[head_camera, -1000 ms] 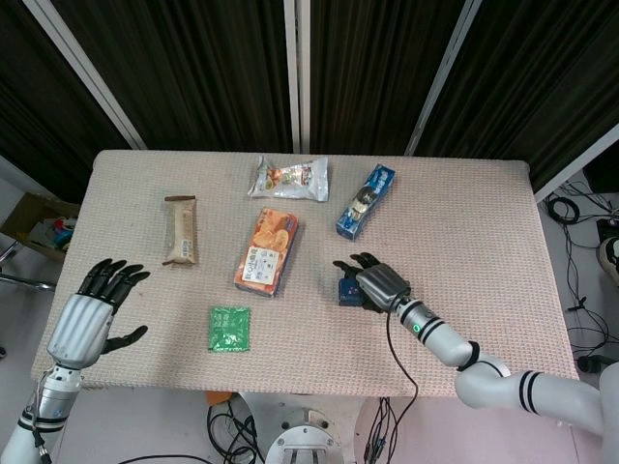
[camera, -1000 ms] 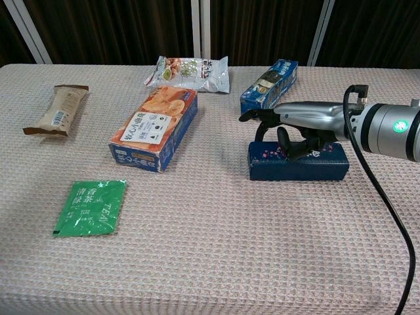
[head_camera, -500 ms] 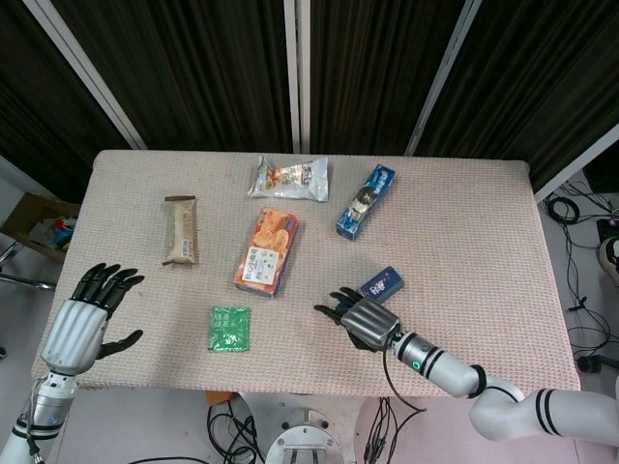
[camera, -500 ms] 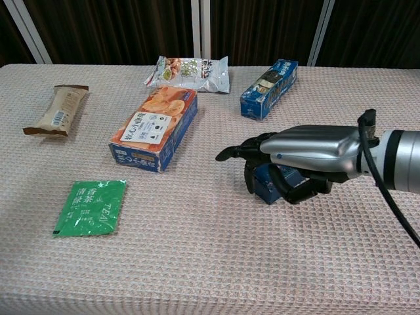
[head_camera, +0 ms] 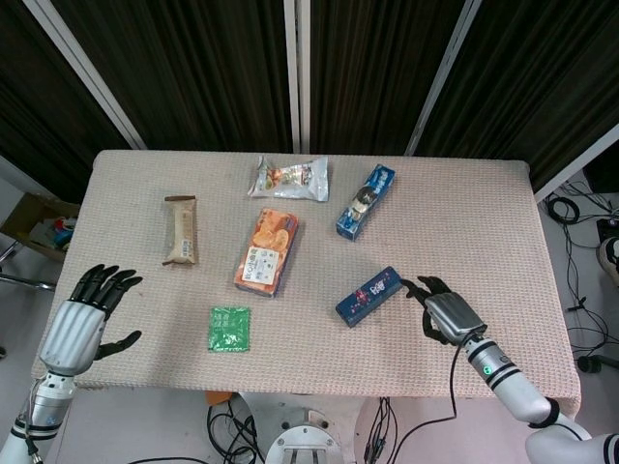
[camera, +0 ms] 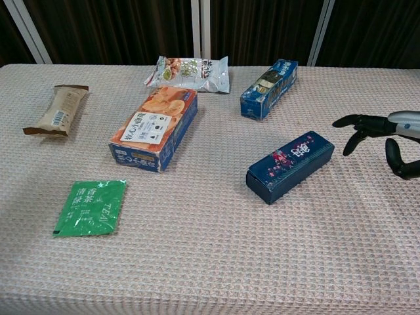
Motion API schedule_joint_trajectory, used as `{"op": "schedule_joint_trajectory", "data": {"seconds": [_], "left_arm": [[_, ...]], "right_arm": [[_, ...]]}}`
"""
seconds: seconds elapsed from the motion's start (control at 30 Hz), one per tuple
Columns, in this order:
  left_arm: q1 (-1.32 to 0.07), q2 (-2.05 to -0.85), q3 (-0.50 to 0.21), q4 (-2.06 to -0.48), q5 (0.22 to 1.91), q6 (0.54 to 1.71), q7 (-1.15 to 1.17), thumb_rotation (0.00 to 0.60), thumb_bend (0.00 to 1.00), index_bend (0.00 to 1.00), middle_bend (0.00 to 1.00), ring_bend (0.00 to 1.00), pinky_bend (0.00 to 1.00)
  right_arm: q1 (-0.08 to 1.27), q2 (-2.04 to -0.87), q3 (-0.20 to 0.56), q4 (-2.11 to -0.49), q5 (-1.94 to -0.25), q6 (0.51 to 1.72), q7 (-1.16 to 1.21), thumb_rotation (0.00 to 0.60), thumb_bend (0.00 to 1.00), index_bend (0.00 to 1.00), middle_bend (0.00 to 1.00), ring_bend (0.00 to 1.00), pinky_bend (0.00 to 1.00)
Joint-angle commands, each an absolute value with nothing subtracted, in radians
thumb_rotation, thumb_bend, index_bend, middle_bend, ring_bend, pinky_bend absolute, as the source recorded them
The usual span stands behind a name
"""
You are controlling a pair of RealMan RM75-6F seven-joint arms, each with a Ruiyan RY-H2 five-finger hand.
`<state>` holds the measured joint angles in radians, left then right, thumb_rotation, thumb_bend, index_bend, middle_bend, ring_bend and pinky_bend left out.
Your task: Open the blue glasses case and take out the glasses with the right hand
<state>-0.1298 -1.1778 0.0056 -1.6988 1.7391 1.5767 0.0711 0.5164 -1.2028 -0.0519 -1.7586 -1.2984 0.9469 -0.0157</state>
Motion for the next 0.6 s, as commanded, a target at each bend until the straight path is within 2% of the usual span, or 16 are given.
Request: {"op": "schedule_joint_trajectory", "data": {"seconds": [0.03,0.3,0.6], "left_arm": [[-0.132,-1.179,0.005,-1.698,1.741,1.575,0.071,0.600,0.05,0.21,0.19,0.12,0.12],[-0.133,-1.174,0.003,-1.703,1.748,1.581,0.074,0.600,0.05,0.22,0.19,0.12,0.12],[-0.128,-1.164,0.004,-1.715,1.756,1.592,0.084,0.600,0.05,0.21,0.19,0.12,0.12]], "right_arm": [[0.492,-1.205,-0.062,-1.728,-1.280,0.910,0.072,0.600,1.00,0.00,0.20,0.00,0.00],[0.526,-1.290,-0.015,-1.640,-1.282,0.834,0.173,0.600,1.00,0.00,0.15,0.00,0.00],[0.645,-1.395,0.085,-1.557,-1.240,0.723,0.149,0.600,1.00,0.00,0.14,0.00,0.00]]}}
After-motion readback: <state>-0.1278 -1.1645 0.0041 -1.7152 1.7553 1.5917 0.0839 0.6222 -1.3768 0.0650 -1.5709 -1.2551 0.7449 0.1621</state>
